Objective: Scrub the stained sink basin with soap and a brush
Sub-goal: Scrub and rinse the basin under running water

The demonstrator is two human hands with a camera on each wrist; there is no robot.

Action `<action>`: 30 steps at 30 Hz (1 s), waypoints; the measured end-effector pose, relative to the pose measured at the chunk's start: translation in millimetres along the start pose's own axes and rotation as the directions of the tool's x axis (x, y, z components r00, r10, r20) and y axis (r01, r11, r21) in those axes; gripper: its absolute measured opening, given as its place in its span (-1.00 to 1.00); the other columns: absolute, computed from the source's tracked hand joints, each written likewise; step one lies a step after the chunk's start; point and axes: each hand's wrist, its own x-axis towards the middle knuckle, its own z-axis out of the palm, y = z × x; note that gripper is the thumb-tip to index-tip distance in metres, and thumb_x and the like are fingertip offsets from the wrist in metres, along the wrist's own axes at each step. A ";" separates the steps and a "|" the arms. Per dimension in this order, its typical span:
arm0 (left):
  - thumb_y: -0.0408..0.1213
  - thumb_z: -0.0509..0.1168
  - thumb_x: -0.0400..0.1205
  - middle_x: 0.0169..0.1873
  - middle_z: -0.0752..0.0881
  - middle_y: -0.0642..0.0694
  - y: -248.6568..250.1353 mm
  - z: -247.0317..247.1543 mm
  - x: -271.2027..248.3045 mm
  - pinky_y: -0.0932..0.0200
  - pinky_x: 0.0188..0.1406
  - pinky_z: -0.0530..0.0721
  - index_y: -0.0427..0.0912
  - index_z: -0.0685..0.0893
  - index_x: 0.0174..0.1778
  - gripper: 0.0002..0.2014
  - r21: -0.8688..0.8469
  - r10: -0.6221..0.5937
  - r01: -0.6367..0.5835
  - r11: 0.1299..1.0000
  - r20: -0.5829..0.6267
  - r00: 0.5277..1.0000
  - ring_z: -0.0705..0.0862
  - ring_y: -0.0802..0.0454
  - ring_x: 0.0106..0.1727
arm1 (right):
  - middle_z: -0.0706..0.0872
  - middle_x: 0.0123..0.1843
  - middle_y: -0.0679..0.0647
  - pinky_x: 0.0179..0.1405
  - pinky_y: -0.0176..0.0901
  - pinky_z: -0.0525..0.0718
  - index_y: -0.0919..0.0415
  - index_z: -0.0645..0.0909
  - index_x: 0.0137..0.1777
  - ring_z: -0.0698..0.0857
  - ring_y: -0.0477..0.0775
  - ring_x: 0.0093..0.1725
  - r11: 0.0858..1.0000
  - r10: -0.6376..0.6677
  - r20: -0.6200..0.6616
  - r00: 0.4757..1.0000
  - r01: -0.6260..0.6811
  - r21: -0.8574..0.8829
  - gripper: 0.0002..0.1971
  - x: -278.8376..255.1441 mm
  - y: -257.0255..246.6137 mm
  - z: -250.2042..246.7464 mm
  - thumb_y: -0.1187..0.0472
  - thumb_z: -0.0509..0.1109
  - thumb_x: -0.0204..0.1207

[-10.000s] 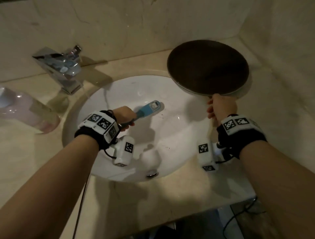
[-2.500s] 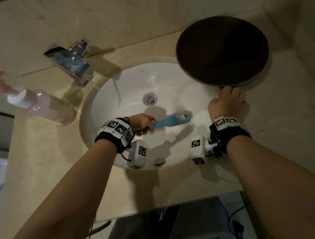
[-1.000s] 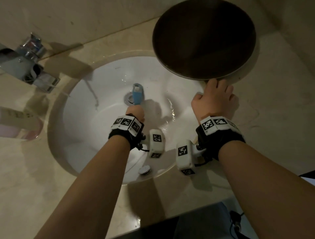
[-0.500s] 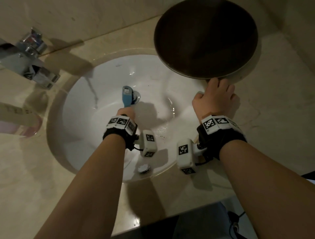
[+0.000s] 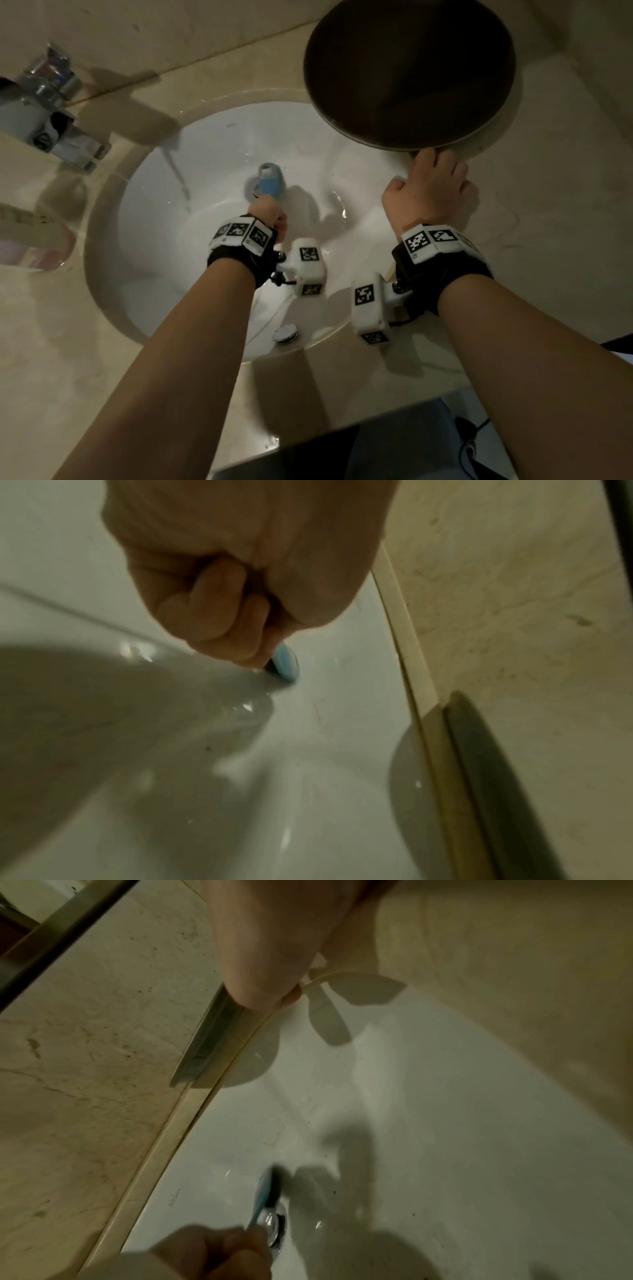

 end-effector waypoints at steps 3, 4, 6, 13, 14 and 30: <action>-0.39 -0.14 0.64 -0.86 0.32 0.07 6.7 12.7 -12.5 0.59 -0.86 0.09 -0.13 0.28 -0.44 -0.68 0.088 -0.027 0.011 0.996 0.191 0.981 0.20 0.21 -0.89 | 0.55 0.14 0.28 0.08 0.13 0.45 0.28 0.47 0.12 0.52 0.31 0.15 1.000 -0.004 -0.021 1.000 0.004 -0.009 -0.71 0.2 -0.5 1.0 0.19 0.21 0.42; -0.41 -0.14 0.63 -0.86 0.32 0.07 5.8 17.1 -18.4 0.58 -0.85 0.09 -0.13 0.28 -0.44 -0.68 0.116 -0.023 -0.002 0.993 0.214 0.977 0.20 0.21 -0.89 | 0.55 0.15 0.28 0.08 0.13 0.44 0.28 0.47 0.12 0.52 0.31 0.15 1.000 -0.004 -0.018 1.000 0.004 -0.013 -0.70 -0.1 -0.4 1.2 0.19 0.21 0.43; -0.42 -0.14 0.62 -0.87 0.32 0.08 0.1 20.1 -19.2 0.59 -0.83 0.10 -0.13 0.28 -0.45 -0.69 0.095 -0.013 -0.007 0.995 0.213 0.977 0.19 0.22 -0.88 | 0.54 0.16 0.28 0.10 0.13 0.44 0.28 0.46 0.13 0.50 0.31 0.17 1.000 -0.003 -0.006 1.000 0.003 -0.011 -0.70 -0.4 -0.4 0.8 0.19 0.21 0.43; -0.29 -0.14 0.72 -0.84 0.37 0.01 10.5 24.1 -12.5 0.44 -0.89 0.20 -0.17 0.28 -0.44 -0.62 -0.495 -0.058 0.226 0.839 0.331 0.942 0.29 0.18 -0.88 | 0.54 0.17 0.26 0.11 0.11 0.44 0.27 0.46 0.13 0.50 0.29 0.19 1.000 0.000 -0.002 1.000 0.000 -0.005 -0.69 0.5 0.0 1.6 0.19 0.20 0.41; -0.33 -0.18 0.72 -0.85 0.36 -0.01 13.3 26.9 -12.2 0.45 -0.89 0.20 -0.18 0.26 -0.44 -0.62 -0.518 -0.069 0.239 0.822 0.325 0.943 0.29 0.18 -0.89 | 0.54 0.16 0.27 0.10 0.11 0.44 0.27 0.46 0.13 0.50 0.29 0.18 1.000 0.000 -0.010 1.000 0.000 -0.004 -0.69 0.5 0.0 1.8 0.19 0.20 0.41; -0.43 -0.17 0.72 -0.51 0.46 -0.08 19.1 33.7 -19.2 0.44 -0.68 0.48 -0.26 0.35 -0.46 -0.58 -0.338 -0.004 0.129 0.932 0.349 0.937 0.45 0.20 -0.89 | 0.57 0.10 0.26 0.04 0.09 0.46 0.27 0.49 0.08 0.54 0.28 0.12 1.000 -0.007 -0.040 0.999 0.007 -0.018 -0.71 0.5 -0.1 4.9 0.18 0.22 0.38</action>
